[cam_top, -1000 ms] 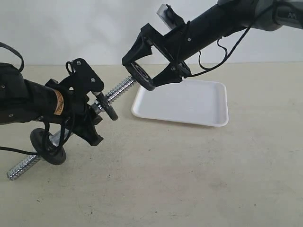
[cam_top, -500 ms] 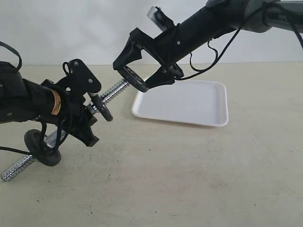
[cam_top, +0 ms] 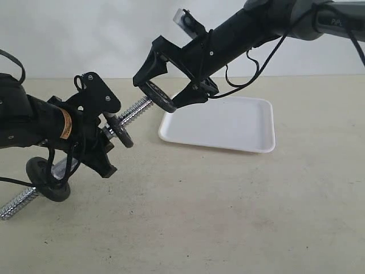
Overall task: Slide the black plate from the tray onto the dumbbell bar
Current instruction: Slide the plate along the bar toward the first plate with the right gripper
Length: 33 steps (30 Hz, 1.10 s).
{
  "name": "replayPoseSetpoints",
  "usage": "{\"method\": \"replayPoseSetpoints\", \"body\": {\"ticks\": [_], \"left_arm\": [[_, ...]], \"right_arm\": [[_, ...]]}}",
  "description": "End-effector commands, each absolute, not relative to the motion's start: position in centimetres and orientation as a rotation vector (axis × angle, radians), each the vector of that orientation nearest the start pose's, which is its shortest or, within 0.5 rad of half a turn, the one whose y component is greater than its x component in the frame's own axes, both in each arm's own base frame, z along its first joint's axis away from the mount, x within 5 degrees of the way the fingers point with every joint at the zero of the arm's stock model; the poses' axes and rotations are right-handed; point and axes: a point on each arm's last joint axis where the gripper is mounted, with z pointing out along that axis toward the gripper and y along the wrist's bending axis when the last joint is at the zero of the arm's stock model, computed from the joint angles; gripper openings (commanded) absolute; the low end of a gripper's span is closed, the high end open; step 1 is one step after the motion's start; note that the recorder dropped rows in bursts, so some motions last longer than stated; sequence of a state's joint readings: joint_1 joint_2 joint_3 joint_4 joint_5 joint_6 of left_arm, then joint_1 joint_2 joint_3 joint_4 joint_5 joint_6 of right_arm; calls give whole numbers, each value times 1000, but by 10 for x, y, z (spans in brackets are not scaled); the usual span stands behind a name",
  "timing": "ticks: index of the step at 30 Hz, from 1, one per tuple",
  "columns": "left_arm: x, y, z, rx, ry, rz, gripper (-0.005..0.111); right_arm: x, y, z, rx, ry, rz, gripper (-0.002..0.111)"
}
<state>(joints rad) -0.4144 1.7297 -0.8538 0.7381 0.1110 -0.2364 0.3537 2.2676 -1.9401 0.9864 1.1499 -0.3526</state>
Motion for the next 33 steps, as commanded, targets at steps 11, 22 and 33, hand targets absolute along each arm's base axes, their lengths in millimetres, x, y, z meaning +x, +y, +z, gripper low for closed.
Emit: {"method": "replayPoseSetpoints", "body": {"ticks": [11,22,33], "left_arm": [[307,-184,252,976,1290,-431,4],[306,-183,260,942,1204,-465,4],[305,-184,262,933,1175,-482,4]], "right_arm": [[417,252,254,-455,2489,1672,0],[416,227,296,-507,2347,1627,0],[409,239,294,-683,2302,1547,0]]}}
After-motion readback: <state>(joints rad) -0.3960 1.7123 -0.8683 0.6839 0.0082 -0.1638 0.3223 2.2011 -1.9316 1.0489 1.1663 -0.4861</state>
